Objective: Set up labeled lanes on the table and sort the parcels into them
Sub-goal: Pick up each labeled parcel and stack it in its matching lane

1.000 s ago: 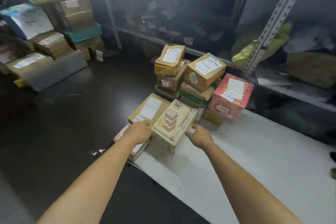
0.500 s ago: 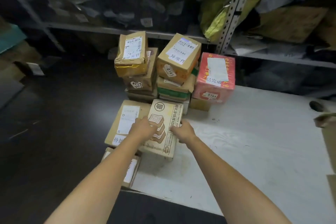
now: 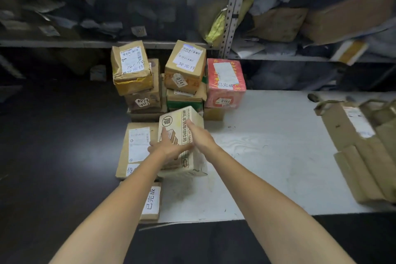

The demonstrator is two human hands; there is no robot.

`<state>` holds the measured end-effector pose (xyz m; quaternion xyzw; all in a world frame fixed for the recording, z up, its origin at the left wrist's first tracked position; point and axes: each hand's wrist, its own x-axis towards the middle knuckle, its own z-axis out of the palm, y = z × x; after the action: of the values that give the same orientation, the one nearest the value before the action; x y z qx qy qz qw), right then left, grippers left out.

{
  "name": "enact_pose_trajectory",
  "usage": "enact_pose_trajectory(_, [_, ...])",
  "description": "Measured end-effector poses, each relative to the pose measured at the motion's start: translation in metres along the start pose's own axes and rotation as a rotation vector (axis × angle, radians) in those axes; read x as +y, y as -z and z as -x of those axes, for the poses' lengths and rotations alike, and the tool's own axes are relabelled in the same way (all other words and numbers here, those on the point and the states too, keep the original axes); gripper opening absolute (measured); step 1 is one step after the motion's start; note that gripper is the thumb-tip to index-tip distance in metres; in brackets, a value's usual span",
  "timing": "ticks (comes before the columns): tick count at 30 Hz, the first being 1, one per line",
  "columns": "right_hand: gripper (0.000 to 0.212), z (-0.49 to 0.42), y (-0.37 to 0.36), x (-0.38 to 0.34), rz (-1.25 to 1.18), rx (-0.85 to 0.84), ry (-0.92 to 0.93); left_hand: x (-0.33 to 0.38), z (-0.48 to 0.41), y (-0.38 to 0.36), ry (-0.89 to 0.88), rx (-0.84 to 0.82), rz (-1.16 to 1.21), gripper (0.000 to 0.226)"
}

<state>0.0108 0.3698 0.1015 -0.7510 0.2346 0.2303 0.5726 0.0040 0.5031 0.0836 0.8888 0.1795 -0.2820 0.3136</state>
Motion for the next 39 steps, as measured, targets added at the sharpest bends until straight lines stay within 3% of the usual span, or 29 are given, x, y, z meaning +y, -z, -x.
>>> enact_pose_trajectory(5, [0.121, -0.01, -0.004, 0.01, -0.04, 0.002, -0.011, 0.003, 0.003, 0.007, 0.009, -0.069, 0.099, 0.143])
enact_pose_trajectory(6, [0.117, 0.007, -0.001, 0.002, -0.05, -0.004, -0.023, 0.001, 0.003, 0.01, 0.01, -0.078, 0.134, 0.136])
enact_pose_trajectory(8, [0.089, 0.043, 0.006, -0.018, -0.052, -0.023, -0.02, -0.004, 0.003, 0.016, -0.023, -0.087, 0.206, 0.123])
enact_pose_trajectory(10, [0.068, 0.048, 0.017, -0.022, -0.045, -0.008, 0.057, -0.007, -0.001, 0.023, -0.063, -0.095, 0.28, 0.122])
enact_pose_trajectory(16, [0.049, 0.057, 0.066, -0.012, 0.068, 0.324, 0.207, 0.015, 0.025, 0.046, -0.175, -0.287, 0.452, 0.088])
enact_pose_trajectory(19, [0.059, 0.075, 0.099, -0.007, -0.103, 0.309, 0.132, 0.032, 0.036, 0.051, -0.206, -0.405, 0.494, 0.096])
enact_pose_trajectory(22, [0.038, 0.096, 0.121, -0.004, -0.278, 0.232, 0.062, 0.056, 0.058, 0.047, -0.283, -0.548, 0.479, 0.09])
enact_pose_trajectory(25, [0.028, 0.115, 0.143, 0.005, -0.349, 0.341, 0.091, 0.083, 0.074, 0.032, -0.33, -0.618, 0.436, 0.084])
enact_pose_trajectory(33, [0.03, 0.18, 0.237, 0.048, -0.472, 0.584, 0.16, 0.176, 0.144, -0.031, -0.495, -0.628, 0.312, 0.087])
enact_pose_trajectory(39, [0.047, 0.239, 0.319, 0.088, -0.496, 0.743, 0.21, 0.251, 0.205, -0.109, -0.66, -0.638, 0.241, 0.052])
